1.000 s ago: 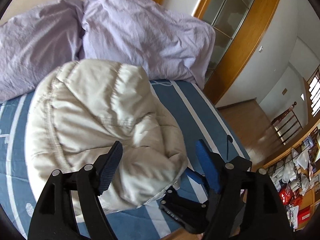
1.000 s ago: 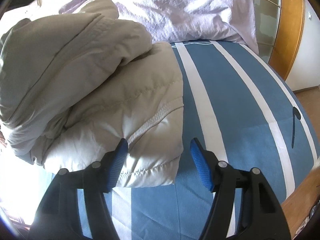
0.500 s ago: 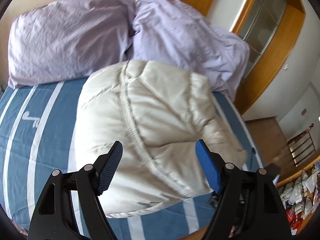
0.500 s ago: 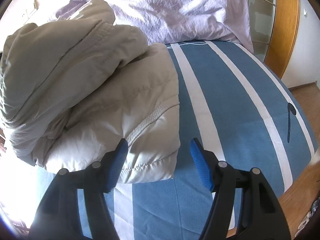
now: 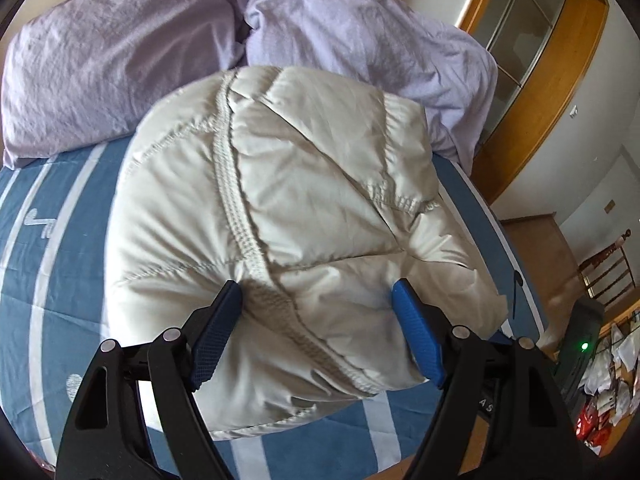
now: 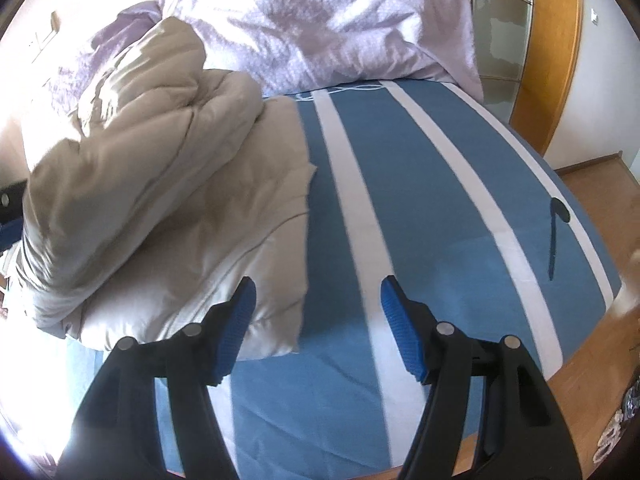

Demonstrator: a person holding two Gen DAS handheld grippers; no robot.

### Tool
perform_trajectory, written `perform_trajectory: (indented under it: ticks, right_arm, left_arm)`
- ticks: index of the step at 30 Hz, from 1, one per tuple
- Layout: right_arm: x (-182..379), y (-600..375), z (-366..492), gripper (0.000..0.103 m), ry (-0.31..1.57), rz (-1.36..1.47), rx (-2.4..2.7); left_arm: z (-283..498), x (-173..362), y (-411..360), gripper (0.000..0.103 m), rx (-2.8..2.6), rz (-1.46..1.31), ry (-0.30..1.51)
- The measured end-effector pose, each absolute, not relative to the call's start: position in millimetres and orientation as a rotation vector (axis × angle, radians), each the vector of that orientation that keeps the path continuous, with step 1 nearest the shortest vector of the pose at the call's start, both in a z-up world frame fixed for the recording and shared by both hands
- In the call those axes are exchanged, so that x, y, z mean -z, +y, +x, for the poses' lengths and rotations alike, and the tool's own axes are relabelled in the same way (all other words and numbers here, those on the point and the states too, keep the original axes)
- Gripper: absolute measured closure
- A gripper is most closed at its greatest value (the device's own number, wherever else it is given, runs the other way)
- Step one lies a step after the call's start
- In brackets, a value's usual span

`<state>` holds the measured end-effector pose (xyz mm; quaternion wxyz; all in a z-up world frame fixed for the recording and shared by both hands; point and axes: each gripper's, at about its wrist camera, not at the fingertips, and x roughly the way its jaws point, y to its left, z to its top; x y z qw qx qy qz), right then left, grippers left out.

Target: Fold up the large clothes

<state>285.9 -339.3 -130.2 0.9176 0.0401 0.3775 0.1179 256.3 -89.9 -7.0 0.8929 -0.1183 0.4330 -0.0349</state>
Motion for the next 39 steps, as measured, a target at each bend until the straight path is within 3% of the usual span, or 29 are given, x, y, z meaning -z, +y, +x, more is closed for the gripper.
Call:
perform_trajectory:
  ticks: [13, 18, 32, 39]
  right_arm:
    - [108, -371, 310, 0.039, 0.753, 0.132, -0.241]
    - [89, -365, 322, 0.046, 0.717, 0.138, -0.312]
    - [36, -318, 348, 0.079, 0.584, 0.056, -0.558]
    - [18, -296, 356, 0.087, 0.542, -0.016, -0.661]
  left_arm:
    - [270, 33, -114, 0.026, 0.114, -0.227, 0.933]
    - [270, 37, -113, 0.026, 0.122, -0.217, 0.933]
    - [271, 38, -114, 0.026, 0.128, -0.198, 0.931]
    - [272, 39, -115, 0.026, 0.118, -0.193, 0.927]
